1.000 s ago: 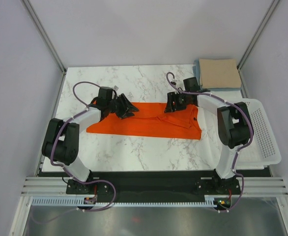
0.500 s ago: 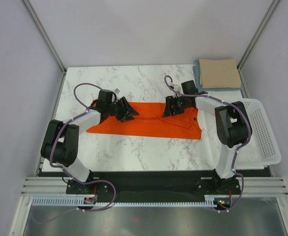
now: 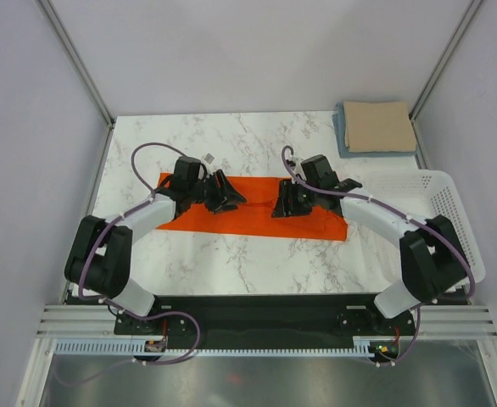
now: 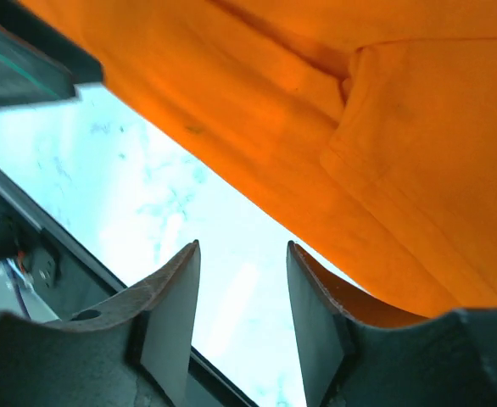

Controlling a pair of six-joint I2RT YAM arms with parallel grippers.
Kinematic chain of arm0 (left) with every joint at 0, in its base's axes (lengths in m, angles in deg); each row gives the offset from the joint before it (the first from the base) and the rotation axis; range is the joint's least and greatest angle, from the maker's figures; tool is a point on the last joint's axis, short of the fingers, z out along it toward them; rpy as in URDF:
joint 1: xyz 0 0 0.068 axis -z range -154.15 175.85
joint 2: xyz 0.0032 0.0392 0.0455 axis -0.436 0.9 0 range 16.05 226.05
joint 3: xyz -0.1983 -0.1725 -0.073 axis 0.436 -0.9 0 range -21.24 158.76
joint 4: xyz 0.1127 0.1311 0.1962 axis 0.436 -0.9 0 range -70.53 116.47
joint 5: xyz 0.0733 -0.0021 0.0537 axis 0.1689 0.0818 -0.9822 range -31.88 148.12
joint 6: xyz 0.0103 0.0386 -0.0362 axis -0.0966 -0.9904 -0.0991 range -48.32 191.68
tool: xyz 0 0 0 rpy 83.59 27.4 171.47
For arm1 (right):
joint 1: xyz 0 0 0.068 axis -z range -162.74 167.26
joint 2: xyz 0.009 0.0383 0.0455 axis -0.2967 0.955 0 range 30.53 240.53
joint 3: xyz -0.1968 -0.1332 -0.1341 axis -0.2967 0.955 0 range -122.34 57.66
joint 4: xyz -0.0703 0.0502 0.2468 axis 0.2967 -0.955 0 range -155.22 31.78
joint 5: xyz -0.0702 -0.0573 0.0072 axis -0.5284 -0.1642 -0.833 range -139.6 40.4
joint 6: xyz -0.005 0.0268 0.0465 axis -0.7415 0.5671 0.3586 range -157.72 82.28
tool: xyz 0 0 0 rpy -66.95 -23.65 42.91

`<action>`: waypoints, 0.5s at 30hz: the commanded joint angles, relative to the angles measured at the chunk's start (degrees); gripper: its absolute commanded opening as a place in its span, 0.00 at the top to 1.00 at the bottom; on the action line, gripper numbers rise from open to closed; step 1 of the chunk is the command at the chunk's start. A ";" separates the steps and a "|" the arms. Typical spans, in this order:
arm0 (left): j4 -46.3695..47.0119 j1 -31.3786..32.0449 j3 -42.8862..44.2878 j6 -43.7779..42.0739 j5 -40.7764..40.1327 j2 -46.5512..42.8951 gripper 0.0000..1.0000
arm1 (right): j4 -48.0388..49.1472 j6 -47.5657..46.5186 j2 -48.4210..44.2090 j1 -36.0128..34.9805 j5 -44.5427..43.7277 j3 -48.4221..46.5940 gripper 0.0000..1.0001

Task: Fold and stack the t-shirts
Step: Fold the tshirt

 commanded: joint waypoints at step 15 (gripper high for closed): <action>2.24 12.59 10.75 -1.48 -2.97 15.80 0.50 | -8.86 17.28 -10.90 10.99 -33.34 6.81 0.57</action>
